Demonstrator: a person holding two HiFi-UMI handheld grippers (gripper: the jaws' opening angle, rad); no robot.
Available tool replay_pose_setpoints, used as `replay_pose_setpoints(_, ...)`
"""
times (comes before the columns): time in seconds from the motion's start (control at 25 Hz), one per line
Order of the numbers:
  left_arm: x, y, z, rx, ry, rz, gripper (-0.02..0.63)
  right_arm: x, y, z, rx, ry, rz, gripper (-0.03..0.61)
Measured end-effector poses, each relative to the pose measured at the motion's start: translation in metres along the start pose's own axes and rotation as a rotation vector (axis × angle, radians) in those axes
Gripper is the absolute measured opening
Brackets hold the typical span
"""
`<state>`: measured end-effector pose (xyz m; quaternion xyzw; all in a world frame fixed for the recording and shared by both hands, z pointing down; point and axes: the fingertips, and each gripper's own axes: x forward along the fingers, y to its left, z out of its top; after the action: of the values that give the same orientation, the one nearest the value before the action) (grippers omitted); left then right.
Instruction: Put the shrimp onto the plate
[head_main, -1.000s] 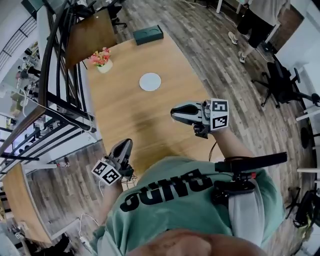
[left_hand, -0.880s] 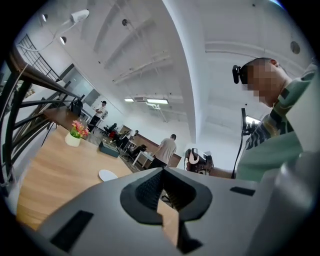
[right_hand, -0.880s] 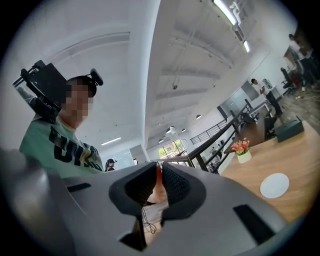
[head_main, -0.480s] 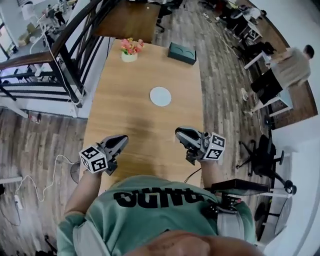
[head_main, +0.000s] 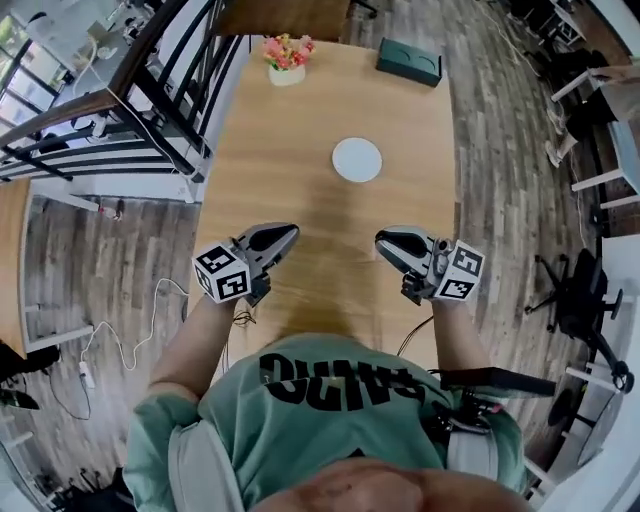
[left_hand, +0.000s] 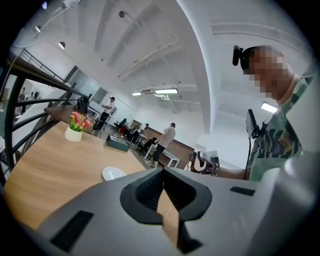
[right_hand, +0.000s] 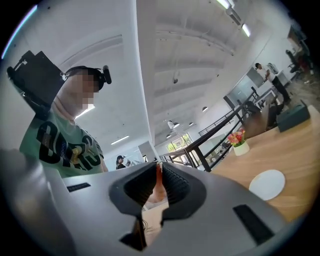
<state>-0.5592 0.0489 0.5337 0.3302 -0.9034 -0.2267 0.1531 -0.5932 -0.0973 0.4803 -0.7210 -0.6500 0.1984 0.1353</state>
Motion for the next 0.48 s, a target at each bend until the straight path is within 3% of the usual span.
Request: replay_pose_setpoints(0.48, 0.081, 0.079, 0.002, 0.025, 0.045, -0.025, 0.006, 0.001, -0.115, -0.01, 0.01, 0.023, -0.108, 0.04)
